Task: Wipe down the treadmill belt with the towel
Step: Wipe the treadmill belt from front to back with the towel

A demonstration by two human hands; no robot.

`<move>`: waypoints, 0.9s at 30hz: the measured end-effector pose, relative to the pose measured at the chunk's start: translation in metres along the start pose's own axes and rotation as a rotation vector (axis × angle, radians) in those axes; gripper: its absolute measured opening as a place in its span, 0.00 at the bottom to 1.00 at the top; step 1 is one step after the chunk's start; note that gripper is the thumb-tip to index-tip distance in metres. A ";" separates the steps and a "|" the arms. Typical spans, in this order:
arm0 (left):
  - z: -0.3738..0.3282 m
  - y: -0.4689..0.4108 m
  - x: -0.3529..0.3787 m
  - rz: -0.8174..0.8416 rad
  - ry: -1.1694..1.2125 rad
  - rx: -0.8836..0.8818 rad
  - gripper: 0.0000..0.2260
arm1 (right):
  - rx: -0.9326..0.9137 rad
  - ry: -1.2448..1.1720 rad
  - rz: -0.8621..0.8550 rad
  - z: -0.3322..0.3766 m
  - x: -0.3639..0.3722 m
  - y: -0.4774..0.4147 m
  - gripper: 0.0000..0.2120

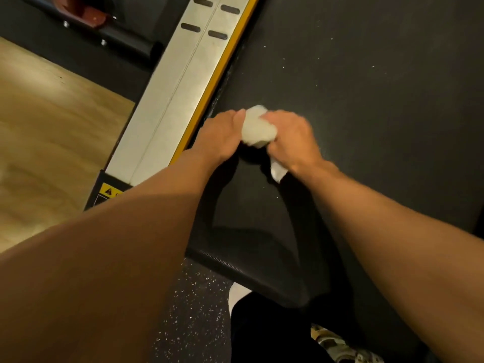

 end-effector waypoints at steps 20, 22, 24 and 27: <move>0.028 0.023 -0.009 -0.010 0.046 -0.070 0.20 | -0.116 -0.135 0.297 0.064 0.068 0.052 0.16; 0.030 0.026 -0.002 0.019 0.023 -0.093 0.17 | -0.173 -0.153 0.262 0.062 0.058 0.060 0.14; 0.031 0.029 0.001 0.040 -0.008 -0.101 0.17 | -0.082 -0.063 0.113 0.034 0.032 0.043 0.13; 0.033 0.031 0.000 0.034 -0.052 -0.081 0.16 | 0.047 0.066 -0.105 -0.009 0.003 0.030 0.16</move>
Point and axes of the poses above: each hand's wrist, its own y-axis away from the middle knuckle, its own x-axis out of the palm, z = x × y, the point moved 6 cm from there along -y, towards the middle knuckle, and after that the axes turned 4 degrees about z, right-handed, at the moved point
